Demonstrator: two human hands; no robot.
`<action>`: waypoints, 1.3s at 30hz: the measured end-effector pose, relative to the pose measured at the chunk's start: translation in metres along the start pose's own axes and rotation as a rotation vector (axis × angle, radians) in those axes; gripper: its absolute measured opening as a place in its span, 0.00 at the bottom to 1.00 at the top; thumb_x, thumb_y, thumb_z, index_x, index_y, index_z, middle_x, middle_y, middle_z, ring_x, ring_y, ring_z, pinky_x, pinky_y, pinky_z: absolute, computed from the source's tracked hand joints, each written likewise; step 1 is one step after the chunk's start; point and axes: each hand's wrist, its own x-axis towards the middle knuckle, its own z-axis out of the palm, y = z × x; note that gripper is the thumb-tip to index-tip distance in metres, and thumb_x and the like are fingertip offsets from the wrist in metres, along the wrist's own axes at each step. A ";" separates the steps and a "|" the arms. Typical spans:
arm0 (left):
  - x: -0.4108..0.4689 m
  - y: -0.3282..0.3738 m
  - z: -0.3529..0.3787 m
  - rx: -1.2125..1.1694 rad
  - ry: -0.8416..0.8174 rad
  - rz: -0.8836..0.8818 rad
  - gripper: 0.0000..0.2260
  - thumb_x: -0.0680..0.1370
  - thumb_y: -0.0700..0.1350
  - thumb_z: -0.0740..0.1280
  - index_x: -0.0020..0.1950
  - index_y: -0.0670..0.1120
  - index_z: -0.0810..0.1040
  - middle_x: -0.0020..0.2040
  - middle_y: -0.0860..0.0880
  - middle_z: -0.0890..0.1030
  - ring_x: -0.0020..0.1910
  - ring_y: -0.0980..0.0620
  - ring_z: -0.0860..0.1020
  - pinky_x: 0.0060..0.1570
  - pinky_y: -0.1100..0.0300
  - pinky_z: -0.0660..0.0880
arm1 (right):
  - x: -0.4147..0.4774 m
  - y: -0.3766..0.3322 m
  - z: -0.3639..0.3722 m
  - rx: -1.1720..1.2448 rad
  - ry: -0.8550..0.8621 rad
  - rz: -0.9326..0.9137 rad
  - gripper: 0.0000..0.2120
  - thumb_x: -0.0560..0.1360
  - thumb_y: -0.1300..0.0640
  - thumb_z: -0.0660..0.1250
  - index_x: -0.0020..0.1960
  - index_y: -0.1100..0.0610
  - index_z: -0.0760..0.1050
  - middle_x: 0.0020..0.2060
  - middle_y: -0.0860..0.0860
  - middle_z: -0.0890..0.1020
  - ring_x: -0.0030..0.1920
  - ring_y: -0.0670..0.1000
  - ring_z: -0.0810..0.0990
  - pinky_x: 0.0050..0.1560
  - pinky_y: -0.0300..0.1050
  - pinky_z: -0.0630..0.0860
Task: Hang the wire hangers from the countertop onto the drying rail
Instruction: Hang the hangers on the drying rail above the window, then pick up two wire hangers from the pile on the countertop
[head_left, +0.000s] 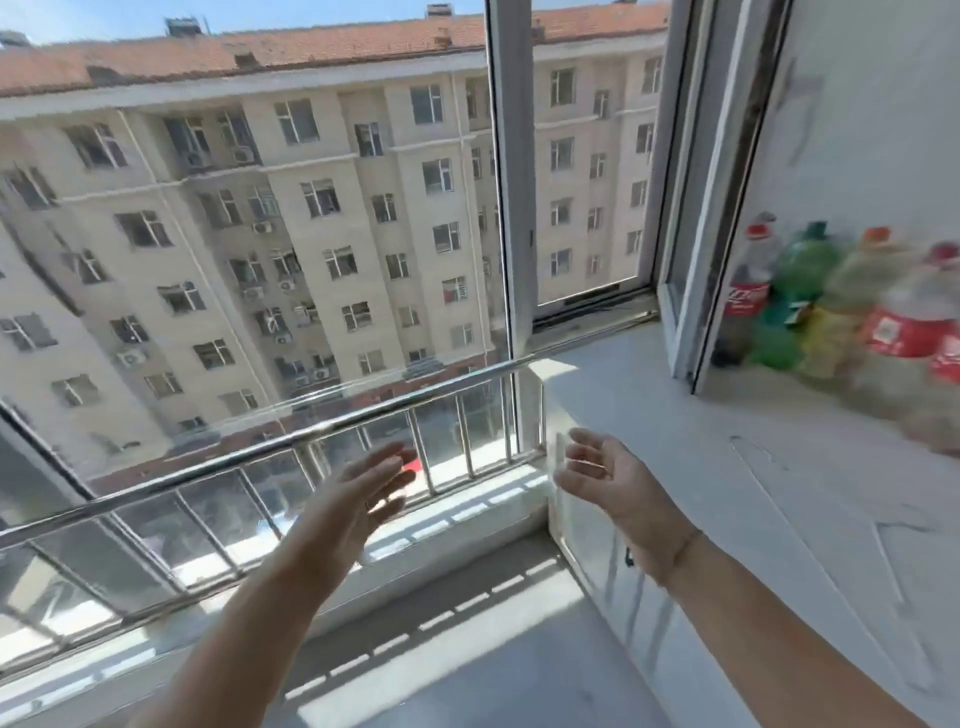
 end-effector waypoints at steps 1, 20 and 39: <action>0.011 -0.006 0.018 0.010 -0.046 -0.015 0.22 0.72 0.45 0.70 0.65 0.46 0.74 0.60 0.50 0.81 0.61 0.50 0.77 0.59 0.55 0.71 | -0.005 0.004 -0.020 -0.019 0.050 0.004 0.23 0.71 0.62 0.71 0.63 0.53 0.68 0.54 0.52 0.74 0.56 0.48 0.75 0.56 0.40 0.72; 0.082 -0.176 0.411 0.003 -0.500 -0.415 0.13 0.76 0.39 0.66 0.61 0.43 0.77 0.53 0.47 0.82 0.54 0.48 0.78 0.55 0.55 0.72 | -0.160 0.083 -0.379 -0.088 0.840 0.322 0.21 0.71 0.68 0.69 0.62 0.63 0.70 0.52 0.56 0.74 0.52 0.50 0.73 0.57 0.45 0.69; 0.044 -0.298 0.574 0.131 -0.764 -0.895 0.04 0.73 0.38 0.69 0.46 0.44 0.77 0.41 0.47 0.81 0.42 0.49 0.78 0.46 0.59 0.74 | -0.181 0.141 -0.458 0.202 0.990 0.535 0.05 0.75 0.64 0.63 0.42 0.58 0.76 0.33 0.52 0.76 0.28 0.41 0.75 0.27 0.29 0.67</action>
